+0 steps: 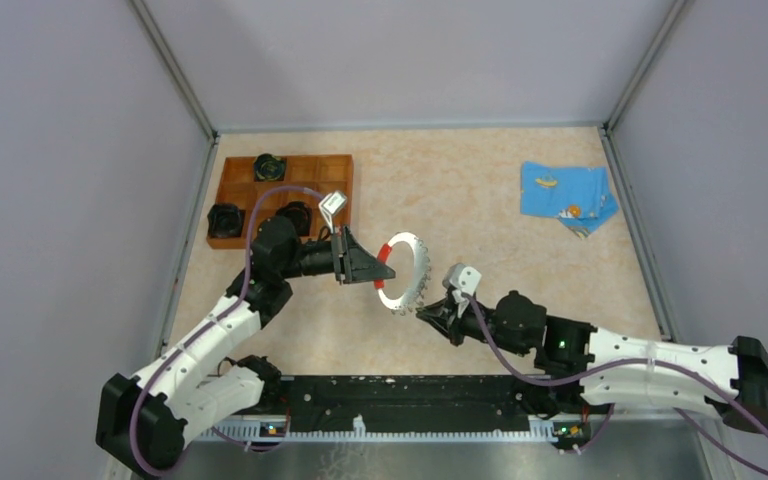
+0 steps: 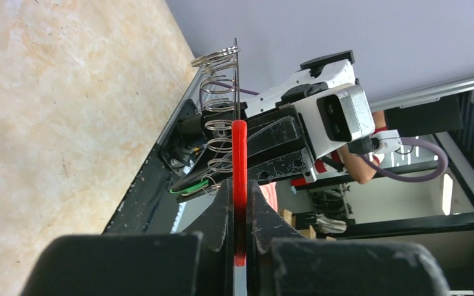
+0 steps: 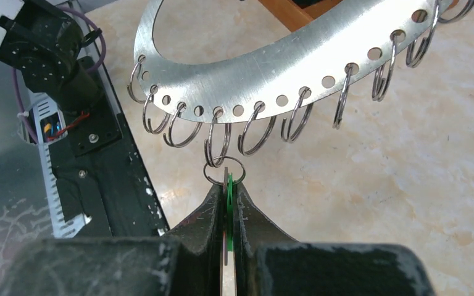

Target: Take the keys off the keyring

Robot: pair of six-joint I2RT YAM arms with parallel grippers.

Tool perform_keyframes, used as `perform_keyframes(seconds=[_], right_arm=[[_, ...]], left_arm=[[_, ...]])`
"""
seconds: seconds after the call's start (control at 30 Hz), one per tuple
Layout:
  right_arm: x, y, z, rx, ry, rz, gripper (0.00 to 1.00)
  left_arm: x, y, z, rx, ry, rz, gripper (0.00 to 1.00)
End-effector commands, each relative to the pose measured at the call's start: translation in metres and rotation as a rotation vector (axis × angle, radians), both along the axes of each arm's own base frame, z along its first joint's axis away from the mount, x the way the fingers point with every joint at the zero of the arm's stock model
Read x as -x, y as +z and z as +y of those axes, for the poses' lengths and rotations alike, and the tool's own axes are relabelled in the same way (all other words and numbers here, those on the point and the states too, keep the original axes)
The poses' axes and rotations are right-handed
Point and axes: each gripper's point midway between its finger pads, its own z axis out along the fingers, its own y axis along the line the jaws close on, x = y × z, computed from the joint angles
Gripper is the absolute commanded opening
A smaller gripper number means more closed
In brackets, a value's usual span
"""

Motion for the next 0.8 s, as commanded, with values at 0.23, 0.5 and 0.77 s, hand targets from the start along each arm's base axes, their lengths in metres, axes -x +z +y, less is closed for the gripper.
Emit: perform_keyframes(seconds=[0.23,0.5,0.77], right_arm=[[0.009,0.002,-0.004,0.104,0.012,0.088,0.0],[0.008,0.005,-0.004,0.137,-0.006,0.12,0.0],[0.01,0.006,0.002,0.162,0.003,0.146,0.0]], left_arm=[[-0.003,0.011,0.002,-0.033,-0.025,-0.22,0.0],[-0.002,0.002,0.002,-0.058,-0.039,-0.255,0.0],[0.001,-0.005,0.004,-0.073,-0.052,-0.274,0.0]])
